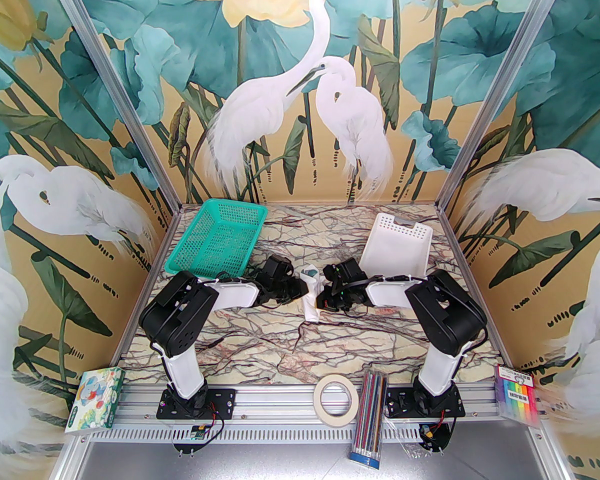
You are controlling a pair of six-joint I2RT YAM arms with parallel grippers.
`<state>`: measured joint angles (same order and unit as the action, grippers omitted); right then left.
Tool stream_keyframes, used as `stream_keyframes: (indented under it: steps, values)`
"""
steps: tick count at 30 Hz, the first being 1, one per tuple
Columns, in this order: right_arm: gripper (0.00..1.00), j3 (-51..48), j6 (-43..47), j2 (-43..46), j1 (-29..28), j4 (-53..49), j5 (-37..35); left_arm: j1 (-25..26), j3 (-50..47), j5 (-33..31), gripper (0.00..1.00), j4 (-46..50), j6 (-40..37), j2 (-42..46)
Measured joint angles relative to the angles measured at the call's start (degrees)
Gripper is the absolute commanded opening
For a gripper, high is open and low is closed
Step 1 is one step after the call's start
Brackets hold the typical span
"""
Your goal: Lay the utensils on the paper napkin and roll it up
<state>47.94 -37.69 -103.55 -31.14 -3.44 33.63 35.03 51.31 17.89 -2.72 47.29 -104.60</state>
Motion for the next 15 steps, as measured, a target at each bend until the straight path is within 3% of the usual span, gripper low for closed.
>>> stream_keyframes:
  steps: [7,15]
  values:
    - [0.23,0.24,0.15,0.87,0.72,-1.66,-0.79,2.23,3.30,-5.14,0.31,5.73,-1.29,-0.50]
    - [0.47,0.85,1.29,6.08,3.82,-4.79,-2.56,2.86,4.68,-6.64,0.31,7.89,-1.46,-0.90]
